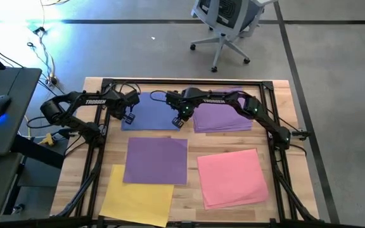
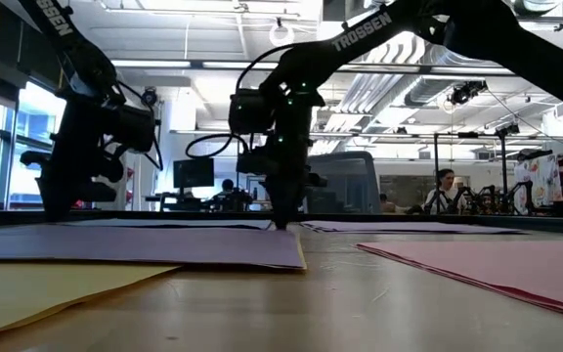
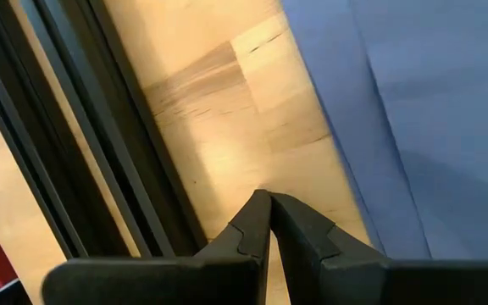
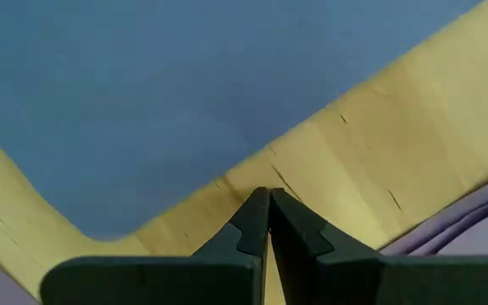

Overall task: Organize paper
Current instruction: Stack the blue paper on the top left blue paper

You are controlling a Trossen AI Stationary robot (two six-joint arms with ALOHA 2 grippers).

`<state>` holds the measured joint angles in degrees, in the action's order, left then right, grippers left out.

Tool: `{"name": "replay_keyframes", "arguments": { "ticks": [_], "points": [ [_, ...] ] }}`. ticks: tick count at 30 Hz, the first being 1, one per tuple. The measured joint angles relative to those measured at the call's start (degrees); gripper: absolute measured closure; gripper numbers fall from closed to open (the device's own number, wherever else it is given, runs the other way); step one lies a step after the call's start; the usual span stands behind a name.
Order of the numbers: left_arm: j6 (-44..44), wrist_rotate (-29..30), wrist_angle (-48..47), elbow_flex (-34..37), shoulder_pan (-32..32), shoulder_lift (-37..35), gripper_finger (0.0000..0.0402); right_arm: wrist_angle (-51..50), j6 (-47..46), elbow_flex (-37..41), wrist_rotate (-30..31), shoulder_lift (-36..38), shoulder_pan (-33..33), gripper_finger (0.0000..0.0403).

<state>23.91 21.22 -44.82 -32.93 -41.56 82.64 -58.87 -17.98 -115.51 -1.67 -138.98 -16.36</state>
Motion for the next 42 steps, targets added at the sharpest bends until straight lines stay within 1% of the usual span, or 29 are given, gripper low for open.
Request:
{"name": "replay_keyframes", "arguments": {
  "ticks": [16, 26, 36, 42],
  "points": [
    [-2.17, -0.62, 2.56, -0.9, 3.25, -0.21, 0.0401, 0.81, -0.15, 0.01, -0.07, -0.12, 0.24, 0.0403],
    [-3.58, -1.25, 3.95, -0.98, 3.83, -0.32, 0.0401, 3.02, 0.0, 0.1, -0.38, -0.21, 0.28, 0.0403],
    [-4.69, -0.87, 4.7, -0.98, 5.41, -0.38, 0.0401, 6.4, 1.2, 0.1, -0.49, -0.32, 0.31, 0.0403],
    [-4.64, -0.3, 4.66, -1.03, 5.64, -0.4, 0.0401, 5.37, 1.38, 0.08, -0.4, -0.32, 0.31, 0.0403]
  ]
}}
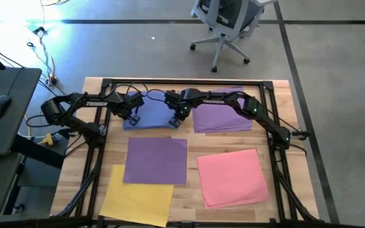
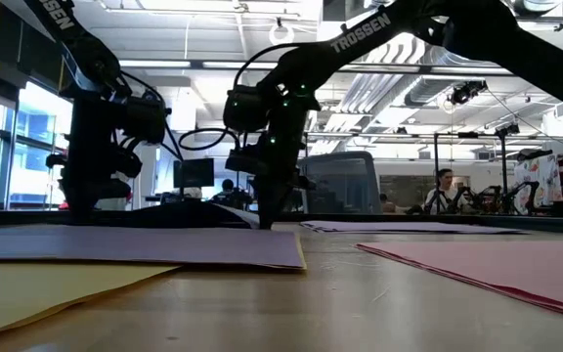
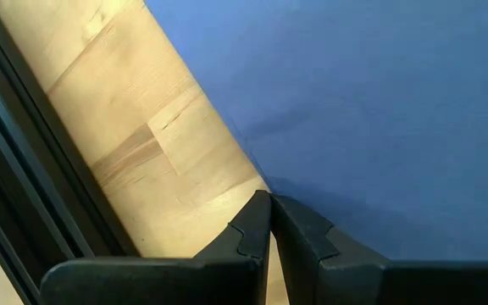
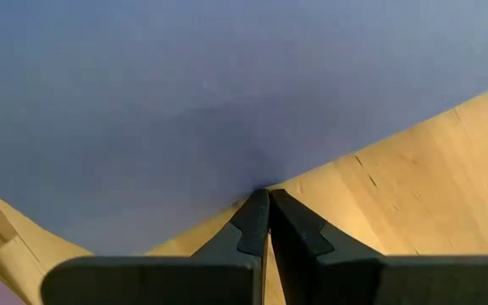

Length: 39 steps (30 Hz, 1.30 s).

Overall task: Organize paper
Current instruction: Stack the blue paper on the top left blue paper, then stack the violet paper on the top right violet paper

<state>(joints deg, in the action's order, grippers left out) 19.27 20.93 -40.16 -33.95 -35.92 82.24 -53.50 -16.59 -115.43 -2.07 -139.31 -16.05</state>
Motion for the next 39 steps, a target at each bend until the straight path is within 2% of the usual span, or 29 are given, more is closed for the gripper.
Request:
{"name": "replay_keyframes", "arguments": {
  "ticks": [14, 19, 27, 30, 34, 39],
  "points": [
    [1.86, 1.04, -1.78, -0.04, 0.04, -0.83, 0.0401, -4.46, -1.14, 0.01, 0.09, 0.76, 0.02, 0.0403],
    [4.03, 1.44, -3.8, -0.04, 0.04, -4.73, 0.0401, -4.9, -0.14, 0.1, 1.6, 1.69, 0.03, 0.0403],
    [6.44, 1.08, -8.74, -0.92, 0.0, -14.96, 0.0401, -5.31, 4.09, 0.08, 1.43, 6.77, -0.08, 0.0403],
    [6.67, -1.09, -9.23, -2.09, 0.0, -18.64, 0.0401, -5.52, 5.34, 0.08, 1.02, 8.96, -0.09, 0.0403],
    [5.12, -8.37, -7.23, -2.63, 0.1, -23.07, 0.0401, -5.83, 6.14, 0.04, -0.78, 10.55, 0.84, 0.0403],
    [2.93, -17.66, -4.41, -2.64, 1.83, -28.01, 0.0401, -11.57, 13.53, 0.01, -12.44, 10.54, 6.18, 0.0403]
  ]
}}
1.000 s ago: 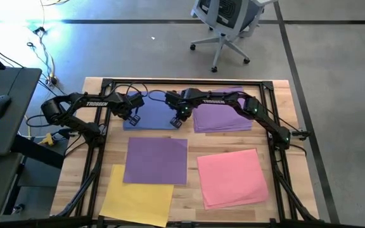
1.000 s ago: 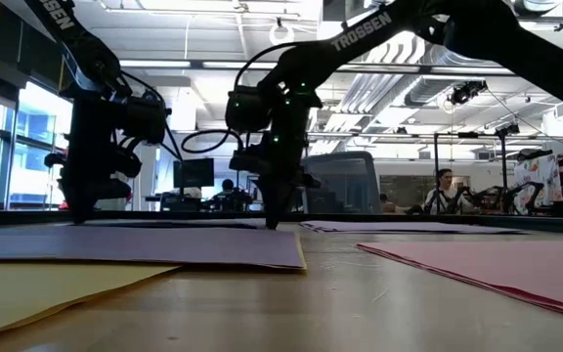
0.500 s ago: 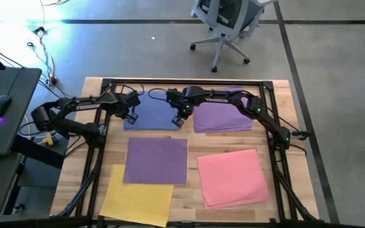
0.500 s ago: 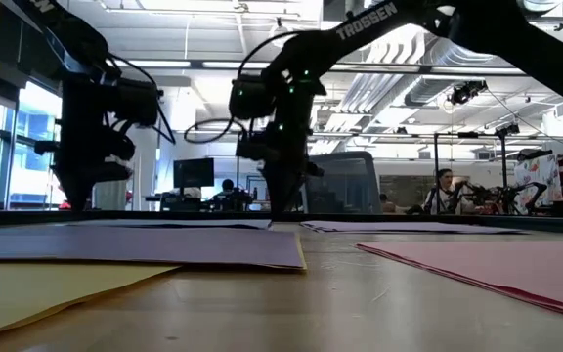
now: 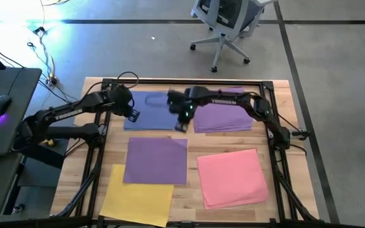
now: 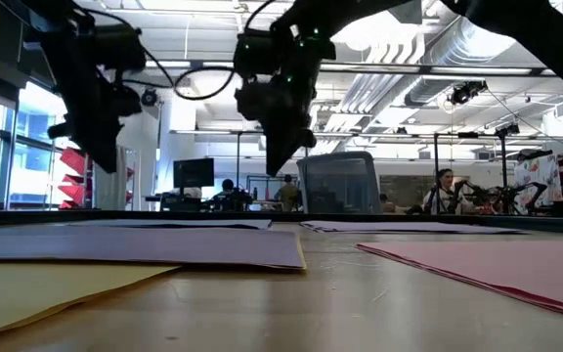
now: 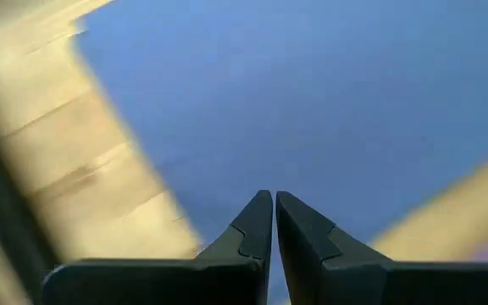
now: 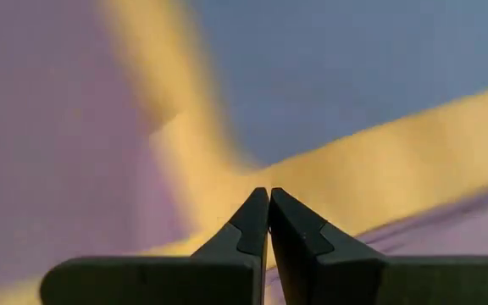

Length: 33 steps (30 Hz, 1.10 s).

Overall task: Organize paper
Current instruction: Stack the violet paper on the top right violet paper

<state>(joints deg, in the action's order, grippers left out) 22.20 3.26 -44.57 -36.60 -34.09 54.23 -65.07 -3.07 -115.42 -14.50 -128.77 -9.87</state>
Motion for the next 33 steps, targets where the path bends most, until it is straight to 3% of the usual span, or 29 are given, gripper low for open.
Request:
{"name": "replay_keyframes", "arguments": {
  "ticks": [3, 8, 12, 18, 30, 33],
  "points": [
    [0.15, -4.02, 0.2, 0.0, 2.19, -2.86, 0.0401, -2.85, 0.95, 0.0, -0.46, 0.0, 4.75, 0.0403],
    [0.27, -5.89, 0.37, 0.0, 7.64, -7.43, 0.0401, -4.39, -8.02, 0.02, 1.9, 1.95, 11.22, 0.0403],
    [3.31, -5.77, 1.22, 0.0, 11.91, -10.11, 0.0401, -6.2, -16.16, 0.02, 8.82, 4.88, 17.61, 0.0399],
    [6.9, -4.67, 1.33, 0.0, 17.21, -11.86, 0.0401, -11.05, -31.8, 0.01, 24.46, 10.55, 26.18, 0.037],
    [20.05, -3.33, 1.33, 0.0, 29.75, -11.92, 0.0401, -14.59, -60.56, 0.47, 36.89, 12.09, 45.99, 0.0288],
    [25.73, -1.69, 2.01, 0.02, 33.74, -11.88, 0.0401, -13.24, -66.56, 2.11, 35.93, 11.86, 50.75, 0.0278]
  ]
}}
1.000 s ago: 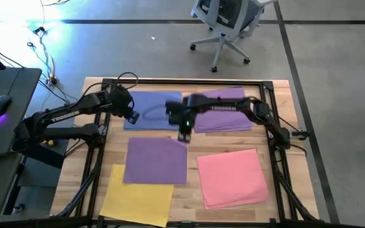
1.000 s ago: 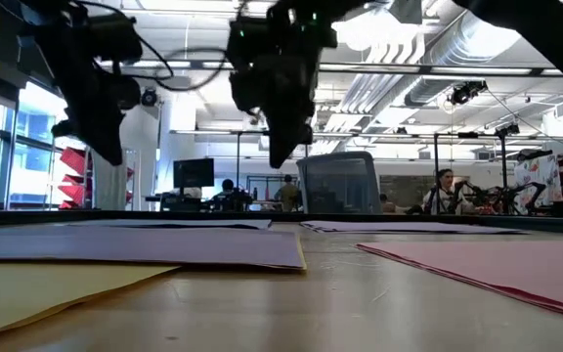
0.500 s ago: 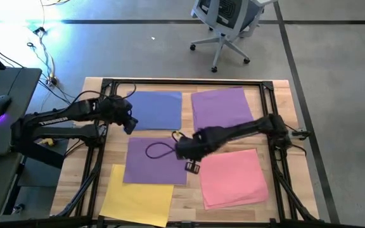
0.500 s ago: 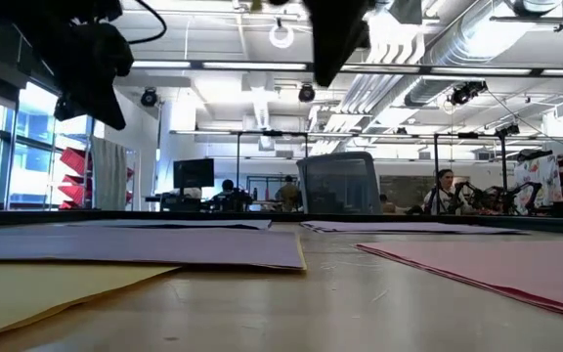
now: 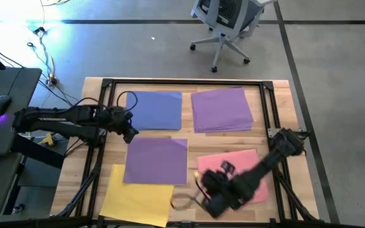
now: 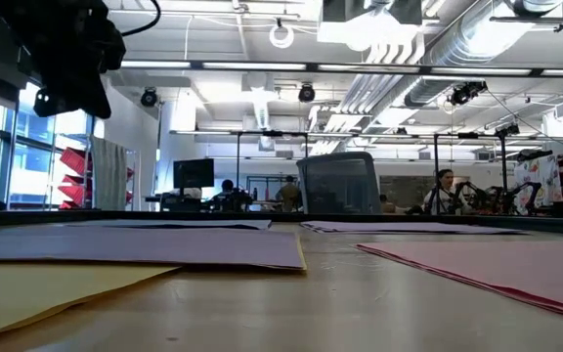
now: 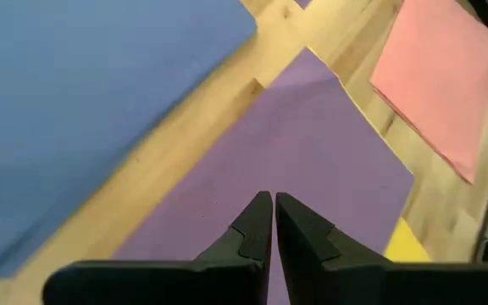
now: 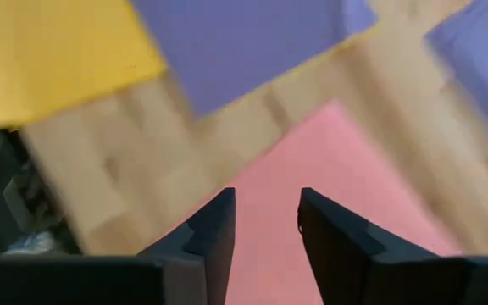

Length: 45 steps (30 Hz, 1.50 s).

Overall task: Organize paper
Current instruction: Stack the violet paper on the top right violet paper

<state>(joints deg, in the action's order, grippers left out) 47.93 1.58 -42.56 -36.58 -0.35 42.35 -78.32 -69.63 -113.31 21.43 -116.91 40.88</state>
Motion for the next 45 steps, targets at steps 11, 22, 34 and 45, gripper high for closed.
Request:
{"name": "replay_keyframes", "arguments": {
  "ticks": [11, 22, 34, 45],
  "points": [
    [2.54, 11.72, 13.95, -3.94, 14.77, 8.38, 0.0401, 34.7, 12.38, 0.71, 2.21, 0.01, -0.62, 0.0272],
    [4.29, 12.79, 6.49, -11.79, 19.42, 20.09, 0.0401, 29.22, 52.23, 0.71, -17.42, 0.75, -16.02, 0.0272],
    [22.83, 14.08, -10.41, -11.23, 27.57, 18.42, 0.0401, 5.83, 70.03, 1.78, -27.9, 4.82, -34.76, 0.0272],
    [25.23, 14.48, -6.53, -11.08, 30.78, 27.61, 0.0401, 54.09, 47.71, 26.95, -42.43, 4.43, -46.42, 0.0272]
  ]
}}
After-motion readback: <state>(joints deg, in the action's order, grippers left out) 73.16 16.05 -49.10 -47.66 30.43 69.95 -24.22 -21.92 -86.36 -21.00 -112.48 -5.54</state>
